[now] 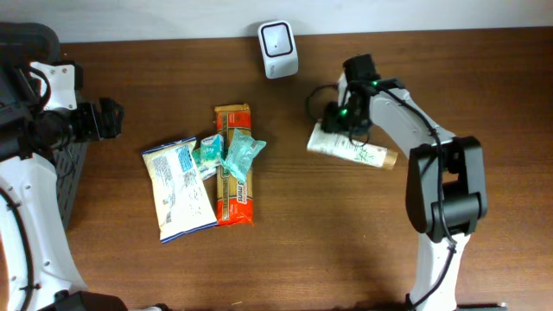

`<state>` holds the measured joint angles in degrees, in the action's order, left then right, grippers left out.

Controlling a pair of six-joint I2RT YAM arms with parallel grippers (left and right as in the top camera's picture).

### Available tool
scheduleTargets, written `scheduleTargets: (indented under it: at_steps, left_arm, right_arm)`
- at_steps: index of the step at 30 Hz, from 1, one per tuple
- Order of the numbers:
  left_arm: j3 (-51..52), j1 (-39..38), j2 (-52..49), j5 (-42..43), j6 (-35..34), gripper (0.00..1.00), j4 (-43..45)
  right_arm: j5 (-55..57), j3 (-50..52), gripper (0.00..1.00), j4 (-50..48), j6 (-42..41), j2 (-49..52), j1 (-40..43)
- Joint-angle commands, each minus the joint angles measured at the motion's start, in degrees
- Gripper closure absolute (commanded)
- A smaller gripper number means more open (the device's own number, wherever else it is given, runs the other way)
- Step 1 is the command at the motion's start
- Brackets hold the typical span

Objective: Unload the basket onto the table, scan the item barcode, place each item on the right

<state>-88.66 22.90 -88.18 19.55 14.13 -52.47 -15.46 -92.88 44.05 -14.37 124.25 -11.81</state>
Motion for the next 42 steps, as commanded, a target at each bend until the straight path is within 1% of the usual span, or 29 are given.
scheduleTargets:
  at_steps: [1,2,3,5,7,8,9,10,11,12,13,14,15,17,18,19,21,22,26,29,31,33,35,36,37,38,39,42]
  left_arm:
    - [-0.3,0.0,0.1,0.6,0.5,0.01,0.1]
    - [-0.3,0.0,0.1,0.6,0.5,0.01,0.1]
    - [-0.3,0.0,0.1,0.6,0.5,0.01,0.1]
    - [-0.3,0.0,0.1,0.6,0.5,0.01,0.1]
    - [-0.3,0.0,0.1,0.6,0.5,0.01,0.1]
    - [-0.3,0.0,0.1,0.6,0.5,0.01,0.1]
    - [-0.3,0.0,0.1,0.6,0.5,0.01,0.1]
    - [-0.3,0.0,0.1,0.6,0.5,0.01,0.1]
    - [-0.3,0.0,0.1,0.6,0.5,0.01,0.1]
    - [-0.3,0.0,0.1,0.6,0.5,0.01,0.1]
    - [-0.3,0.0,0.1,0.6,0.5,0.01,0.1]
    - [-0.3,0.0,0.1,0.6,0.5,0.01,0.1]
    - [-0.3,0.0,0.1,0.6,0.5,0.01,0.1]
    - [-0.3,0.0,0.1,0.6,0.5,0.01,0.1]
    - [-0.3,0.0,0.1,0.6,0.5,0.01,0.1]
    - [-0.3,0.0,0.1,0.6,0.5,0.01,0.1]
    - [-0.3,0.0,0.1,0.6,0.5,0.01,0.1]
    - [-0.3,0.0,0.1,0.6,0.5,0.01,0.1]
    - [-0.3,0.0,0.1,0.6,0.5,0.01,0.1]
    - [-0.3,0.0,0.1,0.6,0.5,0.01,0.1]
    - [-0.3,0.0,0.1,0.6,0.5,0.01,0.1]
    - [-0.3,0.0,0.1,0.6,0.5,0.01,0.1]
    - [-0.3,0.0,0.1,0.6,0.5,0.01,0.1]
    - [-0.3,0.0,0.1,0.6,0.5,0.01,0.1]
    - [-0.3,0.0,0.1,0.6,0.5,0.01,0.1]
    - [-0.3,0.0,0.1,0.6,0.5,0.01,0.1]
    - [-0.3,0.0,0.1,0.6,0.5,0.01,0.1]
    - [-0.3,0.0,0.1,0.6,0.5,0.01,0.1]
  right_arm:
    - [-6.0,-0.3,0.51,9.6,7.2,0.3,-6.3]
    - [-5.9,-0.3,0.50,14.2,8.9,0.3,-9.5]
    - [-5.3,-0.3,0.47,18.5,9.7,0.3,-12.8]
    - [-2.3,-0.3,0.46,26.3,9.7,0.3,-18.9]
    - [-1.8,-0.3,0.46,30.9,9.7,0.2,-19.8]
    - [-1.9,-0.3,0.47,31.1,9.2,-0.5,-18.9]
    - [-1.8,-0.6,0.50,30.7,8.0,-2.5,-17.7]
    - [-1.8,-1.0,0.50,30.5,7.4,-4.4,-16.8]
    - [-0.5,-1.6,0.50,30.4,4.9,-8.4,-15.0]
    - [2.9,-1.9,0.51,30.5,0.7,-12.5,-13.1]
    - [10.0,-1.9,0.55,31.4,-8.1,-18.2,-9.7]
    - [15.5,-1.9,0.55,32.9,-14.3,-22.4,-5.9]
    - [18.3,-1.9,0.55,34.1,-16.7,-24.8,-2.4]
    - [18.8,-1.1,0.54,36.0,-16.6,-25.2,3.9]
    - [19.0,3.1,0.54,34.7,-16.6,-24.4,7.8]
    - [19.0,5.9,0.54,32.9,-16.6,-24.0,8.9]
    - [18.5,14.5,0.54,26.3,-16.6,-23.2,9.7]
    - [18.5,19.2,0.54,21.5,-16.6,-23.2,9.6]
    - [17.3,31.3,0.53,0.7,-16.5,-23.0,9.6]
    - [7.3,33.1,0.54,-11.8,-12.1,-18.6,9.6]
    - [-2.9,32.7,0.54,-19.1,-8.4,-14.8,9.0]
    - [-6.7,30.9,0.54,-22.4,-6.5,-13.6,6.3]
    - [-8.4,27.7,0.54,-22.4,-3.8,-13.6,2.5]
    - [-8.5,26.7,0.54,-22.0,-2.8,-13.6,0.7]
    - [-6.6,25.2,0.54,-20.2,-1.2,-13.6,-1.7]
    - [-4.9,23.8,0.54,-18.3,-0.7,-13.6,-2.5]
    - [-3.5,21.1,0.54,-14.4,1.8,-13.6,-2.7]
    - [3.4,5.9,0.54,6.6,9.8,-13.6,-3.9]
